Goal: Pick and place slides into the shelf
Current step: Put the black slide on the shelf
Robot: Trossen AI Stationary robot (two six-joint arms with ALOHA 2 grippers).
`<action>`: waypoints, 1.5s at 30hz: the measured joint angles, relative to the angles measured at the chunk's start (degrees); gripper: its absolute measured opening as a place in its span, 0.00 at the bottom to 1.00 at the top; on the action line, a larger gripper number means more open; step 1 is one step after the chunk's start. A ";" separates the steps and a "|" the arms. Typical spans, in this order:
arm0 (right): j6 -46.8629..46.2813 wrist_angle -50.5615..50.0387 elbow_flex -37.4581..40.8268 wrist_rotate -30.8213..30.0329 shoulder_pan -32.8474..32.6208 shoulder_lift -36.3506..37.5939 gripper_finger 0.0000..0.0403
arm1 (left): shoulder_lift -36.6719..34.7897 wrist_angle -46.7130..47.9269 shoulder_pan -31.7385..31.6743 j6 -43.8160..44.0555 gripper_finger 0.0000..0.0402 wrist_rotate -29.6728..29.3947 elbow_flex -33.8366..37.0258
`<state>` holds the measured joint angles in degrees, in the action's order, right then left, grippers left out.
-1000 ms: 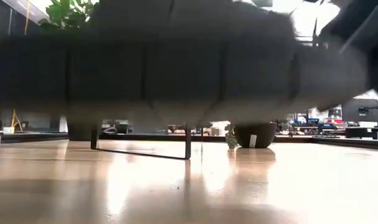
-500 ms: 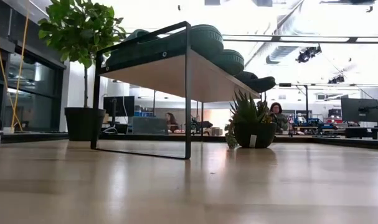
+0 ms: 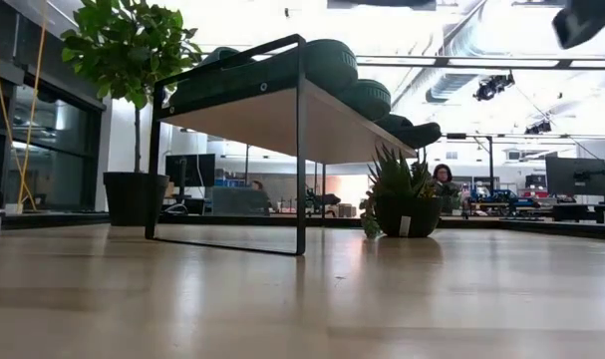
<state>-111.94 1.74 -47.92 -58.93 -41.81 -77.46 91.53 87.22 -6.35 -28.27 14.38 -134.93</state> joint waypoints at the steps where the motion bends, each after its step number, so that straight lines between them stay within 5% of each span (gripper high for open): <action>1: -0.02 -1.89 0.00 -0.62 0.85 1.07 0.00 | 0.00 0.00 0.00 -0.16 0.40 -0.43 0.00; 21: 7.29 -26.63 -0.02 9.67 22.78 22.83 0.00 | 0.00 -0.08 -0.02 -3.12 0.40 -8.05 0.00; 28: 5.44 -31.53 -0.02 17.80 29.21 23.44 0.00 | 0.00 -0.15 -0.02 -3.50 0.40 -8.06 0.00; 45: 6.94 -35.75 -0.02 23.62 37.74 22.92 0.00 | 0.00 -0.14 -0.01 -5.07 0.40 -8.05 0.00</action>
<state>-105.00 -34.00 -47.94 -35.31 -4.07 -54.54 91.53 87.08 -6.36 -33.34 6.33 -134.93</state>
